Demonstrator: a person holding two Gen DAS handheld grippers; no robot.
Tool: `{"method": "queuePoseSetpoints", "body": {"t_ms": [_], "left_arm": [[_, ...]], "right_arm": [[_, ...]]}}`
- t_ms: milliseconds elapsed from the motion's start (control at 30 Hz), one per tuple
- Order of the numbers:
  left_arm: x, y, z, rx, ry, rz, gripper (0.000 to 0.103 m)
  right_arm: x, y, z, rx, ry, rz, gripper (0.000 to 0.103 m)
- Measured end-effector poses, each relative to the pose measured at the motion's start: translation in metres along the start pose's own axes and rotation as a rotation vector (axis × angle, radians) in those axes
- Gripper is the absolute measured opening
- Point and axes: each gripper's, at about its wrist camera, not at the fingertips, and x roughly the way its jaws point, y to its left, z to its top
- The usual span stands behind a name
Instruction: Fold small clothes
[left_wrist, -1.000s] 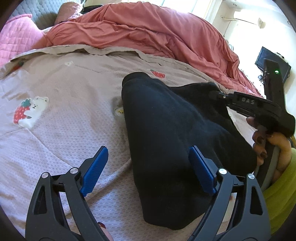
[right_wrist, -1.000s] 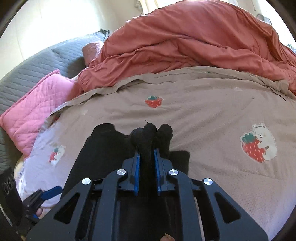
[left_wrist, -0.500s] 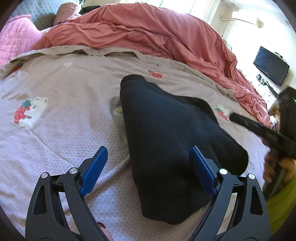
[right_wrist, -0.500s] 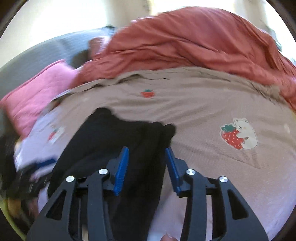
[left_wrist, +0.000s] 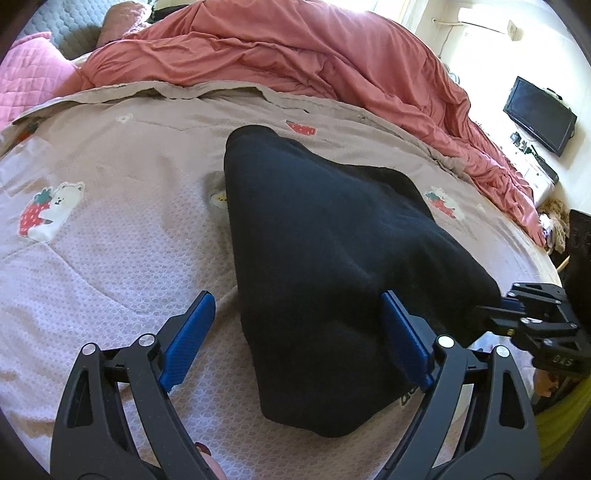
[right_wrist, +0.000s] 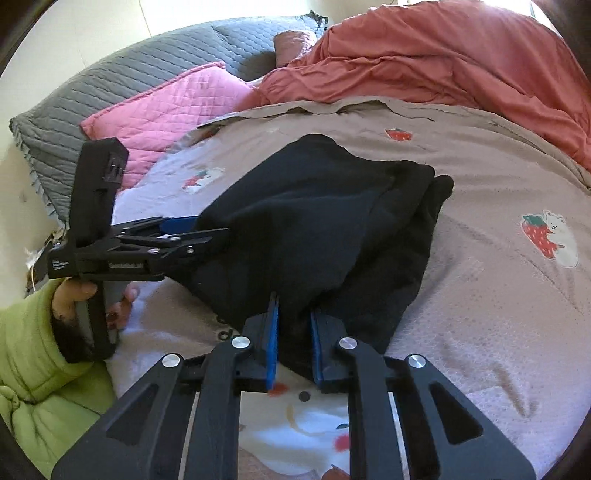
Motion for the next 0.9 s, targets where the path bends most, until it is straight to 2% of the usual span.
{"method": "queuePoseSetpoints", "body": {"t_ms": [133, 233, 367, 567, 900], "left_arm": [[0.002, 0.000, 0.000, -0.009, 0.012, -0.017, 0.084], [0.004, -0.001, -0.001, -0.002, 0.022, -0.012, 0.084], [0.006, 0.001, -0.002, -0.011, 0.030, -0.015, 0.084], [0.005, 0.002, -0.002, -0.012, 0.032, -0.017, 0.084], [-0.002, 0.002, -0.001, -0.014, 0.028, -0.005, 0.084]], "right_arm": [[-0.012, -0.005, -0.007, 0.038, -0.020, 0.004, 0.013], [-0.001, -0.008, -0.018, 0.060, 0.027, -0.030, 0.014], [0.010, -0.009, -0.026, 0.106, 0.033, -0.048, 0.013], [0.007, -0.007, -0.024, 0.131, 0.040, -0.070, 0.015], [0.000, 0.000, -0.016, 0.161, 0.049, -0.126, 0.024]]}}
